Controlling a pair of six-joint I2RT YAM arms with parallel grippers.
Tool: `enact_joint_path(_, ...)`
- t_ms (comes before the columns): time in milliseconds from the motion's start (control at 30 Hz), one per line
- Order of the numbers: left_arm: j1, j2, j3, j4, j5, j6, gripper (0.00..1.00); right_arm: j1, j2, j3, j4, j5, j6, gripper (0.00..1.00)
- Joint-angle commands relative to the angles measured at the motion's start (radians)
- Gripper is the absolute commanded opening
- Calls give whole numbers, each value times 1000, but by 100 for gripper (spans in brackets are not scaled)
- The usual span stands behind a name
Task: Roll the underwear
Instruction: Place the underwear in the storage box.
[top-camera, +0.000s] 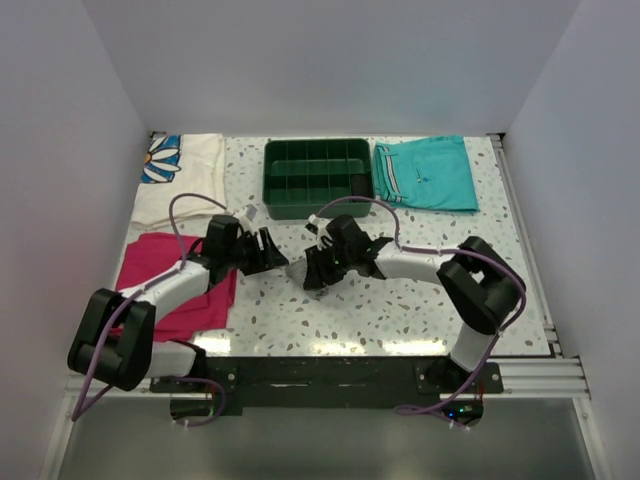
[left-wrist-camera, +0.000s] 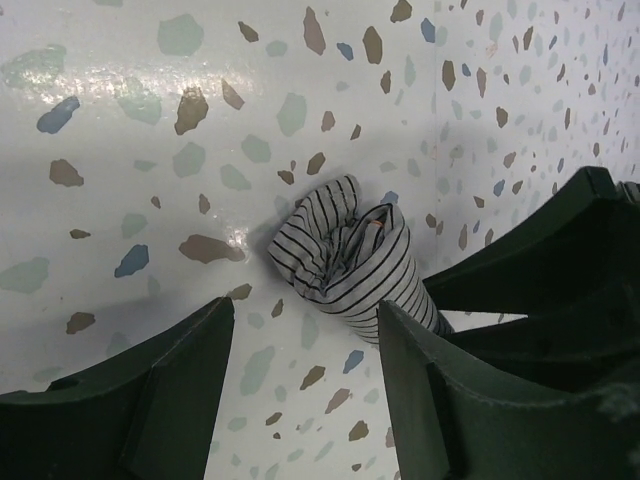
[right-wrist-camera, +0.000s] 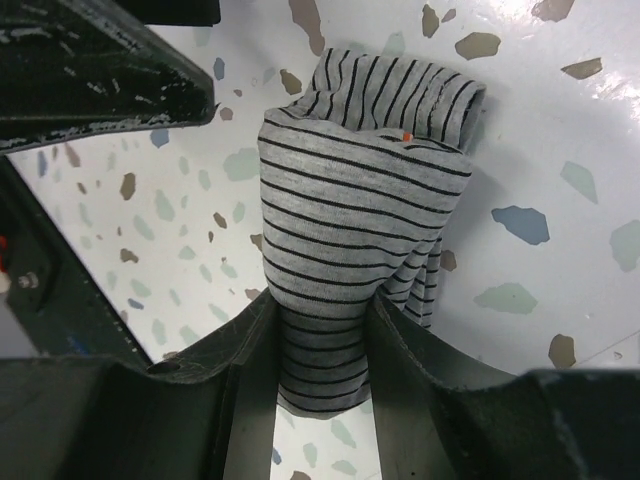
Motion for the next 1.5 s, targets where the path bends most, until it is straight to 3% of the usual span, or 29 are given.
enact_joint_path(0, 9, -44, -22, 91, 60, 15, 64, -41, 61, -56, -45, -217, 67, 18)
enact_joint_path(467, -3, -35, -86, 187, 178, -40, 64, -55, 113, -40, -95, -172, 38, 19)
enact_joint_path(733, -66, 8, -118, 232, 110, -100, 64, -53, 100, -40, -106, -132, 28, 21)
enact_joint_path(1033, -68, 88, -36, 216, 31, -74, 64, -52, 80, -55, -118, -116, -5, 22)
enact_joint_path(1467, -68, 189, -68, 322, 64, -81, 62, -24, 96, -38, -126, -99, -20, 25)
